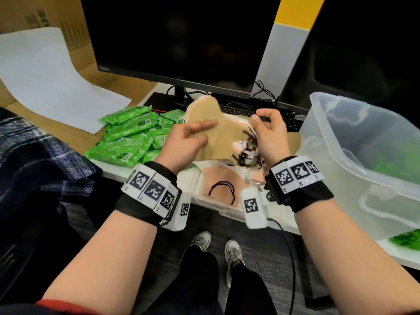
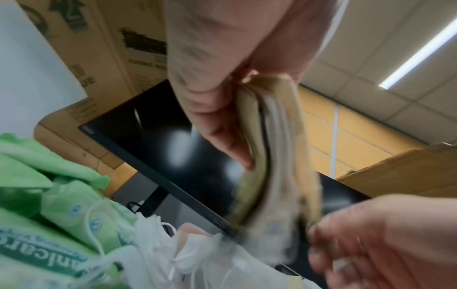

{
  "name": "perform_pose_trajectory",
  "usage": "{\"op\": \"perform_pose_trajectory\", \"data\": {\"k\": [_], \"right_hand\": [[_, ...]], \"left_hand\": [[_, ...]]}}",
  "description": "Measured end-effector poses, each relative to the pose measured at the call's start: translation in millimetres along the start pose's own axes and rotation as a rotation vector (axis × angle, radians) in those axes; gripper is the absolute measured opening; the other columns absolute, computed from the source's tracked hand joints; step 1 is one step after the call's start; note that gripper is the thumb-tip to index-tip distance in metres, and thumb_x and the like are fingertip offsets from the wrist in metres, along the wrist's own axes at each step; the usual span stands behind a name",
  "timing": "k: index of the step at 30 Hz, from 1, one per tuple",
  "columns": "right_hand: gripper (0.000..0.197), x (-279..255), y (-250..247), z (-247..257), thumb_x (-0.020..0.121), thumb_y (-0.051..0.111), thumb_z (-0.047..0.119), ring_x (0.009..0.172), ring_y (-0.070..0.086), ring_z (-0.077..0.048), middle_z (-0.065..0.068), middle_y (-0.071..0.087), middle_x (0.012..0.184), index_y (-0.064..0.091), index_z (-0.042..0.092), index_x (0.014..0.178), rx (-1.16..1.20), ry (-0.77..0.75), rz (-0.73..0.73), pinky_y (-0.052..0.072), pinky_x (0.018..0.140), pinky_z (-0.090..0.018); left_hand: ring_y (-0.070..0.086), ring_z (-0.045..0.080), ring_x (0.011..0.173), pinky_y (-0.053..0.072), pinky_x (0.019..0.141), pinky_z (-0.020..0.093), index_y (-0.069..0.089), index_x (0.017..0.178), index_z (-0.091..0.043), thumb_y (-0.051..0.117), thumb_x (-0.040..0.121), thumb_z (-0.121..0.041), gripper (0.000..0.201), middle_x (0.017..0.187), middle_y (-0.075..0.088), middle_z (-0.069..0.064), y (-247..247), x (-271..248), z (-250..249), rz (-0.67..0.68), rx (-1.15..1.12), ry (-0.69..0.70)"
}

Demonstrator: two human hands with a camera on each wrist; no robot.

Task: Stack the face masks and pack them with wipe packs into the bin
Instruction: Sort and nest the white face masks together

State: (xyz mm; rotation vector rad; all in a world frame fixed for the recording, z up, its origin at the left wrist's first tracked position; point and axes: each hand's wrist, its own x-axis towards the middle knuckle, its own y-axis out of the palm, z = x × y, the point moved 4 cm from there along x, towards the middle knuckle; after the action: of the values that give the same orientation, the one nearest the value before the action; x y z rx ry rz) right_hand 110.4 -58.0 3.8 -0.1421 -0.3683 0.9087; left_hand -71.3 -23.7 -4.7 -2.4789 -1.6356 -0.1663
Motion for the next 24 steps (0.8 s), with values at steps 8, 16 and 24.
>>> {"op": "perform_pose_trajectory", "data": {"k": [8,16,24], "right_hand": [[0.039,-11,34,-36,0.073,0.077,0.027,0.087,0.058,-0.023,-0.007,0.062,0.093,0.065,0.005,0.103,-1.04,0.152,0.684,0.044,0.065,-0.024],[0.027,-7,45,-38,0.078,0.073,0.018,0.08,0.058,-0.021,-0.008,0.063,0.092,0.062,0.006,0.101,-1.178,0.212,0.795,0.049,0.067,-0.026],[0.028,48,20,-26,0.085,0.066,0.021,0.057,0.043,-0.012,-0.002,0.052,0.071,0.048,0.017,0.064,-0.73,0.253,0.353,0.032,0.049,-0.022]], "left_hand": [[0.049,0.008,0.119,0.035,0.109,0.029,0.062,0.119,-0.018,0.053,0.085,0.003,0.041,0.121,0.059,-0.003,-23,4,17,-0.358,-0.091,-0.026],[0.052,0.006,0.113,0.04,0.1,0.02,0.062,0.118,-0.018,0.054,0.084,0.004,0.042,0.118,0.06,-0.004,-32,5,23,-0.431,-0.14,-0.044],[0.052,0.011,0.115,0.043,0.098,0.022,0.063,0.117,-0.02,0.055,0.084,0.003,0.041,0.12,0.06,0.0,-37,8,29,-0.456,-0.185,-0.073]]}}
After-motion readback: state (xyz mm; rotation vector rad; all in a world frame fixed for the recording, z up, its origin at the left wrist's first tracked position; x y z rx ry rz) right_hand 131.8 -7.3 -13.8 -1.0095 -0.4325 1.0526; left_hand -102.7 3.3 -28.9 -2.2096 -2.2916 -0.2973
